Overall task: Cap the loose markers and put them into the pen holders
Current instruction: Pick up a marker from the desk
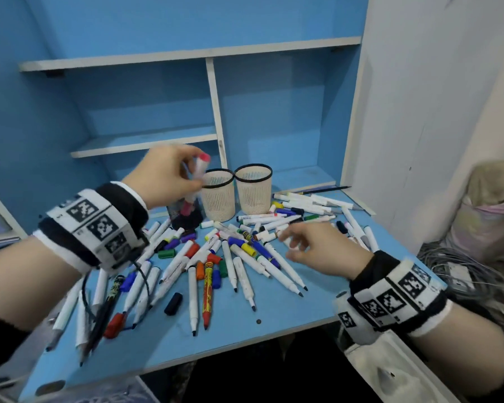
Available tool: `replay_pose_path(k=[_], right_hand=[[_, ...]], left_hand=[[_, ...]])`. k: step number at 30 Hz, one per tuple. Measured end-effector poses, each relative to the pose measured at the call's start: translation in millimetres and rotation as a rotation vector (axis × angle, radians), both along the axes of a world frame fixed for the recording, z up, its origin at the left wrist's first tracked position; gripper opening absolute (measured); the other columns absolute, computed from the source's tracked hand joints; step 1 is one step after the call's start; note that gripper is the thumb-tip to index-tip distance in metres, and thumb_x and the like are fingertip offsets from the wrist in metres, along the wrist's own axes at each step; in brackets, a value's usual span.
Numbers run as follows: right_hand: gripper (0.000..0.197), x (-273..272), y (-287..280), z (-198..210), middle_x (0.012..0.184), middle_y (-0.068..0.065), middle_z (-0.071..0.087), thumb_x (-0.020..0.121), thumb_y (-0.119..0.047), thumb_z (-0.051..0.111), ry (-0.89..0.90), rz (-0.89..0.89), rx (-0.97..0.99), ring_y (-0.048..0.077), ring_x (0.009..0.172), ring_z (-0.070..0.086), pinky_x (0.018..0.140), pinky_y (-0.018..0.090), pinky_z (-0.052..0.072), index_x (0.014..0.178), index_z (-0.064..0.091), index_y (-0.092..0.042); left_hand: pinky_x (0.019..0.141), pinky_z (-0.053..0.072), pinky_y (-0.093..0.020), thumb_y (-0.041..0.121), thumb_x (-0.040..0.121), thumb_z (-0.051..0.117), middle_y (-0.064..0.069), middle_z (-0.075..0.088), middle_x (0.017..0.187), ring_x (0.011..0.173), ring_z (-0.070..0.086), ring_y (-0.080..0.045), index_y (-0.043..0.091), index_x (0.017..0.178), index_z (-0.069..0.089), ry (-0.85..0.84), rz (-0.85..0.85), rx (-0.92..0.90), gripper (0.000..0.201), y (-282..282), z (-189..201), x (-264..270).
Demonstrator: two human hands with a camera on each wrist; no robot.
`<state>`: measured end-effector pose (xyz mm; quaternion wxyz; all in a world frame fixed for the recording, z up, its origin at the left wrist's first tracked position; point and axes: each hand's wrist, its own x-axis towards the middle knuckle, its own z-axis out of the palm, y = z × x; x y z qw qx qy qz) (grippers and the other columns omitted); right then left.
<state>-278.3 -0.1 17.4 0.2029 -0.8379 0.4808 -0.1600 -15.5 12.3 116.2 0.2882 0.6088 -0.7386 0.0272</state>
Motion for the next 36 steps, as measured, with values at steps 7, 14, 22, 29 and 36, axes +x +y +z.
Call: replay_pose_path(k=[7, 14, 22, 29, 36], right_hand=[[0.036, -7.5, -5.9, -26.1, 0.135, 0.011, 0.050, 0.095, -0.015, 0.047, 0.441, 0.124, 0.182, 0.024, 0.122, 0.049, 0.097, 0.033, 0.041, 0.130, 0.052, -0.023], [0.034, 4.0, -7.6, -31.8, 0.127, 0.014, 0.053, 0.093, -0.003, 0.047, 0.655, 0.137, 0.090, 0.029, 0.113, 0.053, 0.092, 0.035, 0.043, 0.125, 0.057, -0.010], [0.044, 5.1, -1.2, -21.1, 0.092, 0.010, 0.045, 0.089, 0.003, 0.045, 0.619, 0.090, 0.149, 0.021, 0.070, 0.044, 0.051, 0.024, 0.032, 0.130, 0.037, -0.007], [0.068, 4.8, -1.6, -26.0, 0.099, 0.010, 0.051, 0.084, -0.006, 0.049, 0.587, -0.016, 0.174, 0.027, 0.088, 0.052, 0.059, 0.029, 0.039, 0.145, 0.019, -0.016], [0.041, 0.2, -8.4, -27.1, 0.116, 0.015, 0.054, 0.091, -0.015, 0.048, 0.517, 0.029, 0.169, 0.030, 0.101, 0.054, 0.072, 0.031, 0.039, 0.131, 0.038, -0.012]], left_hand=[[0.076, 0.045, -0.028, 0.008, 0.075, 0.071, -0.010, 0.066, 0.086, 0.076, 0.061, -0.023, 0.018, 0.113, 0.058, 0.178, 0.222, -0.093, 0.041, -56.3, 4.4, 57.8], [0.073, 0.041, -0.026, 0.010, 0.081, 0.069, -0.004, 0.060, 0.076, 0.074, 0.056, -0.020, 0.017, 0.110, 0.063, 0.302, 0.289, -0.133, 0.030, -81.3, -11.3, 68.8], [0.080, 0.044, -0.026, 0.006, 0.086, 0.064, -0.006, 0.060, 0.088, 0.080, 0.055, -0.018, 0.015, 0.119, 0.061, 0.355, 0.281, -0.082, 0.034, -98.4, -30.6, 74.3], [0.083, 0.045, -0.024, 0.010, 0.090, 0.059, -0.014, 0.068, 0.107, 0.089, 0.059, -0.019, 0.008, 0.113, 0.068, 0.215, 0.343, 0.037, 0.025, -106.7, -45.1, 68.5], [0.078, 0.052, -0.033, 0.022, 0.078, 0.074, -0.006, 0.071, 0.090, 0.088, 0.064, -0.023, 0.017, 0.084, 0.066, 0.145, 0.435, 0.154, 0.011, -116.1, -60.1, 72.8]])
